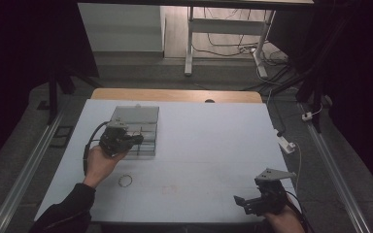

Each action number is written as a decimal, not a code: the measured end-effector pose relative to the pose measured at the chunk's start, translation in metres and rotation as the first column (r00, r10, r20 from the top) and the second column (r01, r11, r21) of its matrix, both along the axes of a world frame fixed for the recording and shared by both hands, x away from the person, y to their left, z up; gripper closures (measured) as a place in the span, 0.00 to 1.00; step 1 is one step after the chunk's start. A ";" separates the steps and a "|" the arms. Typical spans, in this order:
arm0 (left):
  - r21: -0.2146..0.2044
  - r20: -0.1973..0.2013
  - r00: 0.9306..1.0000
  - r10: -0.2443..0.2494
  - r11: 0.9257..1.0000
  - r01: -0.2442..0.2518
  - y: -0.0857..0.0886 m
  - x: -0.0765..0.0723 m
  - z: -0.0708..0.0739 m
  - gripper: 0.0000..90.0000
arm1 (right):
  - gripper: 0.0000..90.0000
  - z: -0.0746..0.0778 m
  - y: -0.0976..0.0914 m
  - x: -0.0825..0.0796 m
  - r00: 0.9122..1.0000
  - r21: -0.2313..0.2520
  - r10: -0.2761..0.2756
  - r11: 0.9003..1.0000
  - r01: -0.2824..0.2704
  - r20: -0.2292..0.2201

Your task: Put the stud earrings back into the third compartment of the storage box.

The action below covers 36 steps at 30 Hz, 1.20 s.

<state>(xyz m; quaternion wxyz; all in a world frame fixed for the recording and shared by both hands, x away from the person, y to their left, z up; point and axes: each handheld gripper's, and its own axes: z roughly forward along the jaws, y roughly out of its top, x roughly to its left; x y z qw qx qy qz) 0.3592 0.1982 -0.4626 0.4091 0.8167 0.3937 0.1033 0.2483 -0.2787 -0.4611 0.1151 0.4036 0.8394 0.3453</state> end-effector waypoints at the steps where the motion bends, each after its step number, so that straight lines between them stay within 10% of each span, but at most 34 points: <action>1: -0.004 -0.001 1.000 0.002 1.000 -0.002 0.000 0.002 0.000 0.95 | 0.00 0.000 0.000 0.000 1.000 -0.001 0.000 1.000 0.000 0.000; 36: 0.104 -0.047 0.997 0.058 0.993 -0.053 -0.024 0.074 -0.040 0.88 | 0.00 -0.001 0.001 0.000 1.000 -0.015 0.013 1.000 -0.014 -0.003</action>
